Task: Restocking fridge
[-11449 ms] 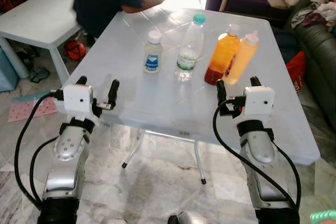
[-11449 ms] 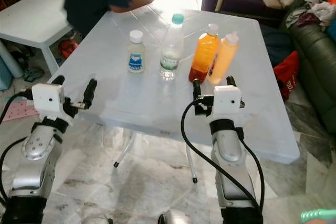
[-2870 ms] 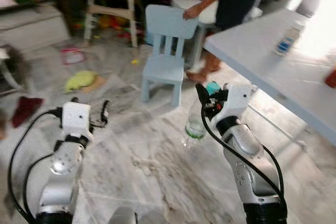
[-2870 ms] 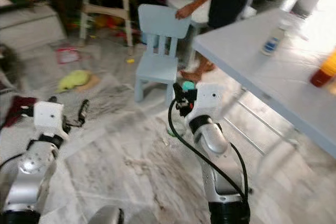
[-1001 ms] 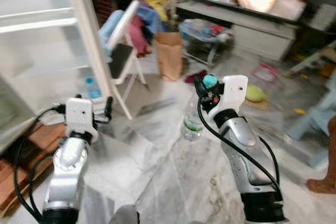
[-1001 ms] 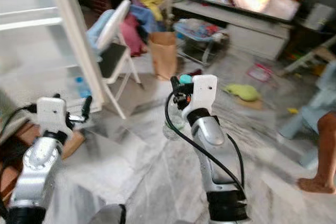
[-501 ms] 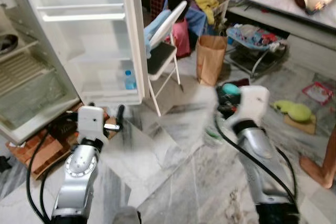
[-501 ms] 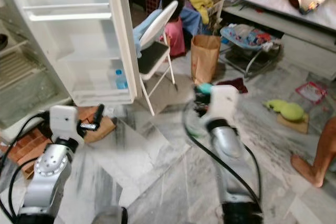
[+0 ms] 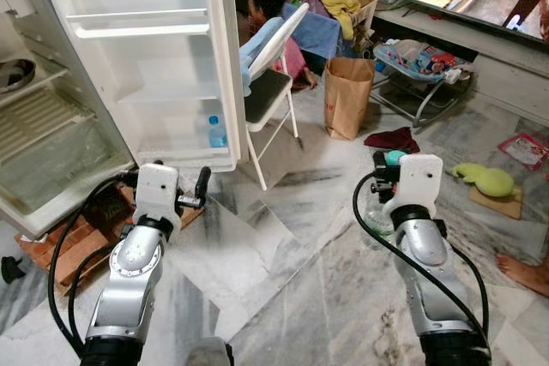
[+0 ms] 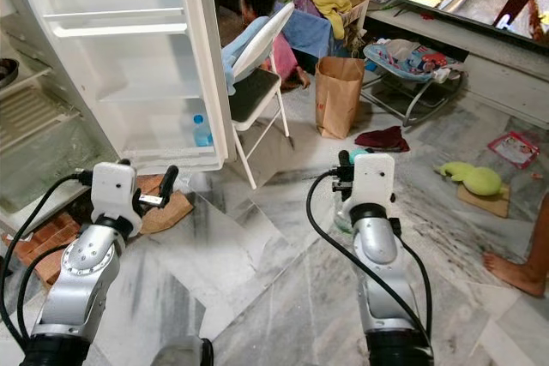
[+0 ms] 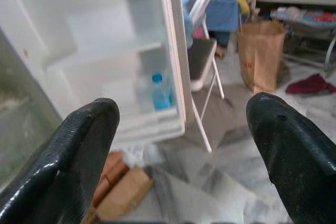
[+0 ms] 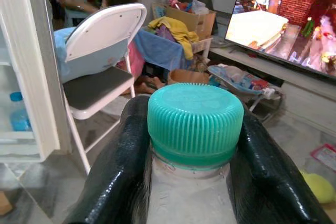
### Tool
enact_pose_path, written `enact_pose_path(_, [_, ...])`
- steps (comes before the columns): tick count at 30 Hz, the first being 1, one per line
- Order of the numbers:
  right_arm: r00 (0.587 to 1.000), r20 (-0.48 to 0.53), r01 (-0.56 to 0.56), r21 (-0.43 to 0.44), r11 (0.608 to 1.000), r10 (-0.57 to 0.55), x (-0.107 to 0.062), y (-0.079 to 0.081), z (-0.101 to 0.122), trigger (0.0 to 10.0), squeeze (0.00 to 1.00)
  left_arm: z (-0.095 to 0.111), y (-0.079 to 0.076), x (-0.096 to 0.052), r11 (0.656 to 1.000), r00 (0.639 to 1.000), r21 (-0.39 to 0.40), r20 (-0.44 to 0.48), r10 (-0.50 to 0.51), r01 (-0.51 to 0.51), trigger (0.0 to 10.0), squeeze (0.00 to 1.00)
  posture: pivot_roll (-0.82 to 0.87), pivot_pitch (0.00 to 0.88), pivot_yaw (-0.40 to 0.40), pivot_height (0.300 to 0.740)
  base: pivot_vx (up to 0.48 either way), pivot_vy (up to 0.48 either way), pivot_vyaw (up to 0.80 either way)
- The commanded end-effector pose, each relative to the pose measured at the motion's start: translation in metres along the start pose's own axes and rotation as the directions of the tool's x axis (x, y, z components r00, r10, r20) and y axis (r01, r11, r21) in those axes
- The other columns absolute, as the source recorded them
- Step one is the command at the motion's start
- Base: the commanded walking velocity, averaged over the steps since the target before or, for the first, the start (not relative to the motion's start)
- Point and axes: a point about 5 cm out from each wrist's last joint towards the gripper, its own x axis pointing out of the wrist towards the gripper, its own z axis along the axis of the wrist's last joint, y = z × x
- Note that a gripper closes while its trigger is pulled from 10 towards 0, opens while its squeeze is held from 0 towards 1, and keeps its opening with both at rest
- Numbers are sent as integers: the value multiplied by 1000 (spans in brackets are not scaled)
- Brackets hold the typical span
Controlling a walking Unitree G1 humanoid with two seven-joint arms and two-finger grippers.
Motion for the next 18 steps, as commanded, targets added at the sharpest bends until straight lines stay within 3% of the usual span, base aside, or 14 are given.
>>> enact_pose_path(1, [999, 48, 7, 19, 1000, -8, 1, -2, 9, 10000, 0, 1, 7, -7, 999, 999, -7, -1, 37, -37, 10000, 0, 31, 0, -52, 740, 0, 0, 0])
enact_pose_path(7, [999, 42, -35, 44, 998, 33, -12, -3, 6, 10000, 0, -4, 16, -24, 995, 995, -20, -13, 102, -102, 10000, 0, 41, 0, -64, 740, 0, 0, 0])
enact_pose_path(12, [994, 84, -81, 114, 990, 71, -10, 2, 14, 10000, 0, -1, 12, -21, 996, 996, -35, -13, 83, -84, 10000, 0, 30, 0, -70, 740, 0, 0, 0])
enact_pose_path(18, [988, 124, -106, 130, 986, 90, -5, 5, 26, 10000, 0, 2, 11, -18, 996, 997, -39, -5, 81, -81, 10000, 0, 30, 0, -75, 740, 0, 476, 0])
